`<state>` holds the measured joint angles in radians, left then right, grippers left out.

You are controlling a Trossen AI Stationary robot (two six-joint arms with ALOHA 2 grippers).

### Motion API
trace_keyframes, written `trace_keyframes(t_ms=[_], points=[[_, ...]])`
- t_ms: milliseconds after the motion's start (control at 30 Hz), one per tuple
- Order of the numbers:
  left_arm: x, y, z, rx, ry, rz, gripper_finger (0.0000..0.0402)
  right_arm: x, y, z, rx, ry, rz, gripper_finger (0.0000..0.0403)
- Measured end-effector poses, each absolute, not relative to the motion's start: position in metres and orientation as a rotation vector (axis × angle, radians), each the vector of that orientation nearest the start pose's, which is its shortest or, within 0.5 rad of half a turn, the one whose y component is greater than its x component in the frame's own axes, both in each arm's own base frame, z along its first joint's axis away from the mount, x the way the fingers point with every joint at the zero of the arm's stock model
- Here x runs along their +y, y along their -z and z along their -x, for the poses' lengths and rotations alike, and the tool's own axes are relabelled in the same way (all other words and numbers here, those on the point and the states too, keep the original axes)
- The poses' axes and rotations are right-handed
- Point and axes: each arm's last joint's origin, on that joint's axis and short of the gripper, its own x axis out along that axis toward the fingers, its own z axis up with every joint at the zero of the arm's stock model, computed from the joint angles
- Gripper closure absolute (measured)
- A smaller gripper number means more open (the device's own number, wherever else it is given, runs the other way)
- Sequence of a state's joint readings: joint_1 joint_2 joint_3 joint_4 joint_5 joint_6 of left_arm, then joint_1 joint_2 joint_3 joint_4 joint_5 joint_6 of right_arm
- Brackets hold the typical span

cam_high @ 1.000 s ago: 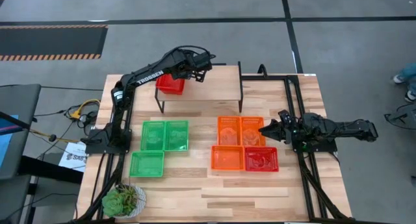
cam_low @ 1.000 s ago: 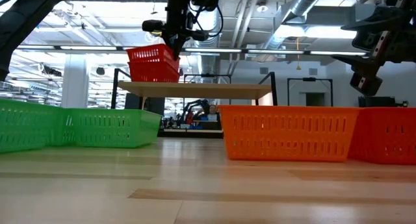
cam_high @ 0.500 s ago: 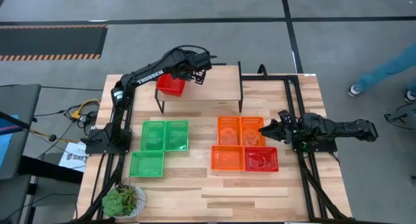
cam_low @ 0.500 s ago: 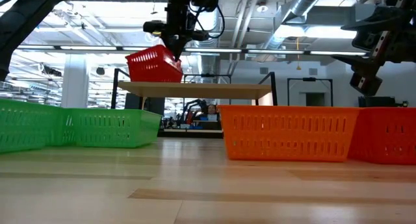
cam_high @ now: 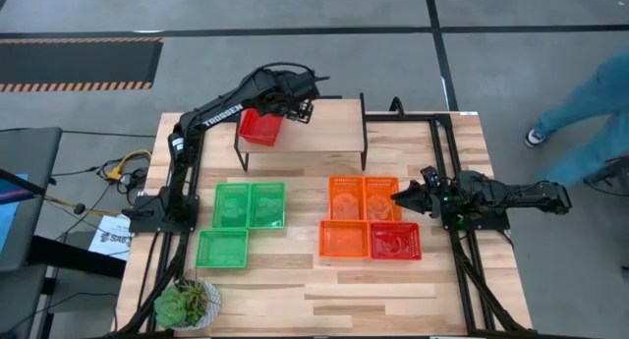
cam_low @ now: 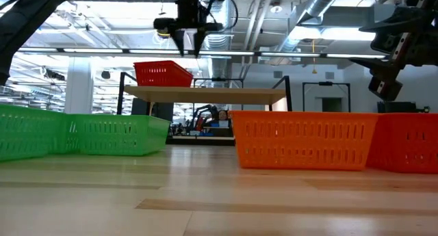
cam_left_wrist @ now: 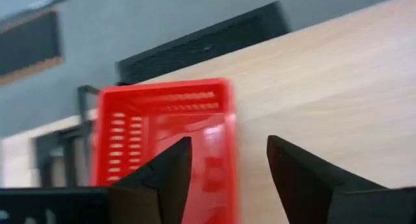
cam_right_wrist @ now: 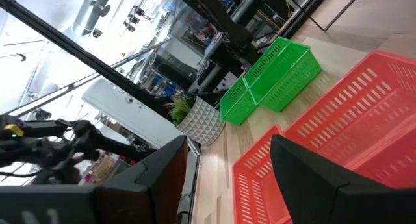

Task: Stack baskets on shelf by color
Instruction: Stack the bottom red bin on top of the red bin on the shelf

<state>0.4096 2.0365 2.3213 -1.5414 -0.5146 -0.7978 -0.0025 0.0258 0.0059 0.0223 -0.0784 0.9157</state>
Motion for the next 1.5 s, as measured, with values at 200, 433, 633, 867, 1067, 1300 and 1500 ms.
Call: trace_keyframes(t_ms=[200, 433, 633, 867, 1067, 1300, 1500], points=[[0.159, -0.388, -0.378, 0.775, -0.968, 0.502, 0.0267, 0.002, -0.166, -0.099, 0.025, -0.058, -0.915, 0.0159], [0.184, -0.346, -0.389, 0.927, -0.982, 0.494, 0.0391, 0.001, -0.165, -0.099, 0.025, -0.049, -0.916, 0.0159], [0.203, -0.316, -0.386, 1.07, -1.066, 0.531, 0.04, 0.001, -0.166, -0.099, 0.021, -0.047, -0.93, 0.0159], [0.211, -0.311, -0.374, 1.159, -1.186, 0.46, 0.04, 0.001, -0.165, -0.099, 0.023, -0.044, -0.935, 0.0159], [0.217, -0.312, -0.37, 1.152, -1.237, 0.426, 0.04, 0.001, -0.165, -0.099, 0.023, -0.041, -0.935, 0.0159], [0.225, -0.312, -0.365, 1.146, -1.274, 0.419, 0.04, 0.001, -0.165, -0.099, 0.023, -0.041, -0.935, 0.0159], [0.223, -0.313, -0.366, 1.142, -1.252, 0.447, 0.04, 0.001, -0.165, -0.099, 0.023, -0.041, -0.935, 0.0159]])
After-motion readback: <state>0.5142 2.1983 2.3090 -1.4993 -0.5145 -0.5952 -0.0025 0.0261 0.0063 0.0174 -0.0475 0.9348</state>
